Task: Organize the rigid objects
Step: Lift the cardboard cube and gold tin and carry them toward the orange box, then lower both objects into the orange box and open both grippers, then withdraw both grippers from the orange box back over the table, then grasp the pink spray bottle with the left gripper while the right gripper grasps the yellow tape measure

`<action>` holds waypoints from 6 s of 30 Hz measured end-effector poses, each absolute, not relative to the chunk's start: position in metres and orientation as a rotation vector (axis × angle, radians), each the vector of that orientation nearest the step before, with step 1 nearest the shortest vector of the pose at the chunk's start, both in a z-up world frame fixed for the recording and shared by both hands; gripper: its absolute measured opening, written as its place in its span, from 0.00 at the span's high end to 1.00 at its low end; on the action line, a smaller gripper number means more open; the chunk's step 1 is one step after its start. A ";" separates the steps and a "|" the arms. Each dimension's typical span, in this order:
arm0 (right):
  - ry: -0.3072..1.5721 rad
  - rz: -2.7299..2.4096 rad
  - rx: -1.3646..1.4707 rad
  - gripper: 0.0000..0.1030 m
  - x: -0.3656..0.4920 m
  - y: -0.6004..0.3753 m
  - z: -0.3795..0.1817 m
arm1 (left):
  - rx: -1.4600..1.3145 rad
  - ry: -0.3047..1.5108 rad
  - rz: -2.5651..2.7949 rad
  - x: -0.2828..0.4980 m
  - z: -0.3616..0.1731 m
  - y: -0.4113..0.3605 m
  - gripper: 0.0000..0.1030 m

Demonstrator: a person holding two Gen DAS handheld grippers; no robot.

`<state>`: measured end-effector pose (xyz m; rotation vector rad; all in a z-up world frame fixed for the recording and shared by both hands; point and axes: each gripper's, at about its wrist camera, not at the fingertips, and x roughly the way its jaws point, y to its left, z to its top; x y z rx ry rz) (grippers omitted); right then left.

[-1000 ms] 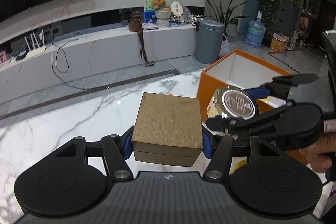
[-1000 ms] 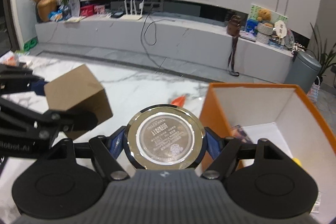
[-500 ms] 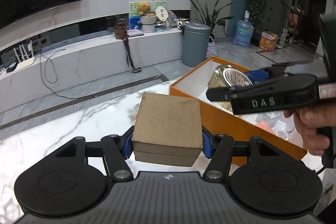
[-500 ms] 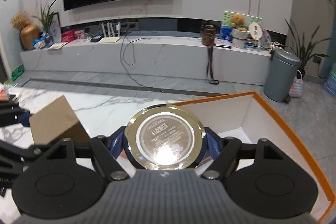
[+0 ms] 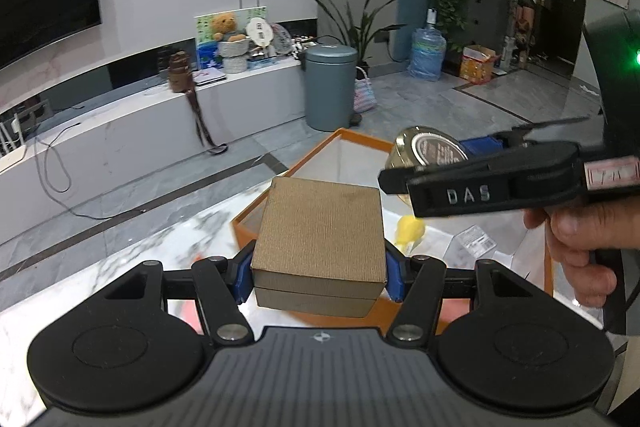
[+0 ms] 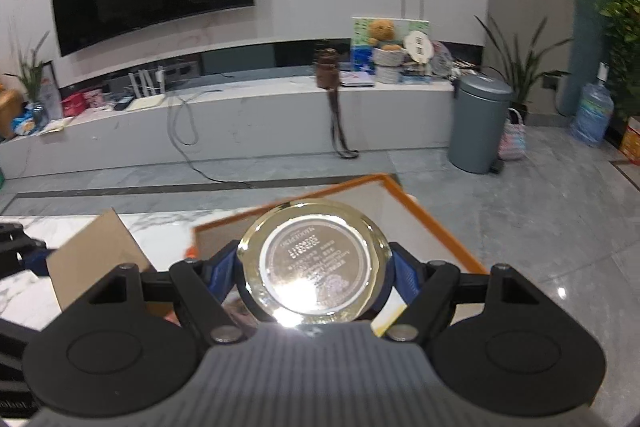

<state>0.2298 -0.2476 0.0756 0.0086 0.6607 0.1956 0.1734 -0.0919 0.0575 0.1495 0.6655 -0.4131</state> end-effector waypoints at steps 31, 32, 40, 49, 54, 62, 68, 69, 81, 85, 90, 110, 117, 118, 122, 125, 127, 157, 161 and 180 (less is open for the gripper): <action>0.831 0.054 0.110 0.27 0.293 -0.305 0.029 | 0.338 0.871 -0.435 0.261 0.000 -0.171 0.33; 0.847 0.054 0.105 0.27 0.296 -0.305 0.027 | 0.337 0.874 -0.430 0.265 0.000 -0.169 0.33; 0.894 0.054 0.112 0.27 0.307 -0.302 0.011 | 0.432 0.894 -0.448 0.282 -0.011 -0.176 0.33; 0.897 0.030 0.178 0.27 0.325 -0.293 -0.002 | 0.514 0.939 -0.476 0.300 -0.028 -0.192 0.33; 0.886 0.019 0.174 0.27 0.331 -0.286 -0.006 | 0.583 0.977 -0.469 0.309 -0.040 -0.198 0.33; 0.924 0.012 0.226 0.27 0.343 -0.285 -0.019 | 0.587 1.040 -0.476 0.318 -0.044 -0.197 0.31; 0.944 0.010 0.292 0.27 0.350 -0.286 -0.028 | 0.633 1.025 -0.463 0.315 -0.044 -0.201 0.24; 0.947 0.003 0.298 0.27 0.352 -0.287 -0.029 | 0.633 1.025 -0.465 0.315 -0.044 -0.201 0.24; 0.937 0.007 0.417 0.23 0.351 -0.297 -0.024 | 0.647 0.999 -0.448 0.313 -0.042 -0.201 0.22; 0.924 0.008 0.412 0.23 0.348 -0.296 -0.018 | 0.659 0.994 -0.445 0.310 -0.041 -0.200 0.22; 0.928 0.001 0.395 0.23 0.345 -0.294 -0.016 | 0.652 0.989 -0.442 0.308 -0.037 -0.198 0.22; 0.897 0.012 0.359 0.23 0.332 -0.287 0.008 | 0.493 0.894 -0.426 0.281 0.022 -0.152 0.22; 0.886 0.033 0.343 0.23 0.326 -0.279 0.017 | 0.439 0.872 -0.398 0.267 0.035 -0.129 0.22; 0.884 0.036 0.341 0.23 0.325 -0.278 0.019 | 0.431 0.875 -0.394 0.265 0.036 -0.125 0.22; 0.875 0.048 0.326 0.23 0.320 -0.273 0.025 | 0.400 0.883 -0.366 0.260 0.036 -0.108 0.22; 0.870 0.053 0.315 0.23 0.319 -0.271 0.029 | 0.351 0.883 -0.347 0.253 0.036 -0.093 0.22; 0.867 0.055 0.310 0.23 0.317 -0.270 0.031 | 0.312 0.882 -0.324 0.248 0.035 -0.080 0.22; 0.788 0.172 0.100 0.22 0.266 -0.200 0.055 | 0.043 0.854 -0.162 0.147 -0.001 0.029 0.20; 0.764 0.224 0.048 0.22 0.251 -0.183 0.057 | 0.054 0.827 -0.154 0.146 0.004 0.031 0.18; 0.781 0.528 -0.306 0.22 0.158 -0.126 0.005 | 0.001 0.812 -0.131 0.167 -0.001 0.042 0.17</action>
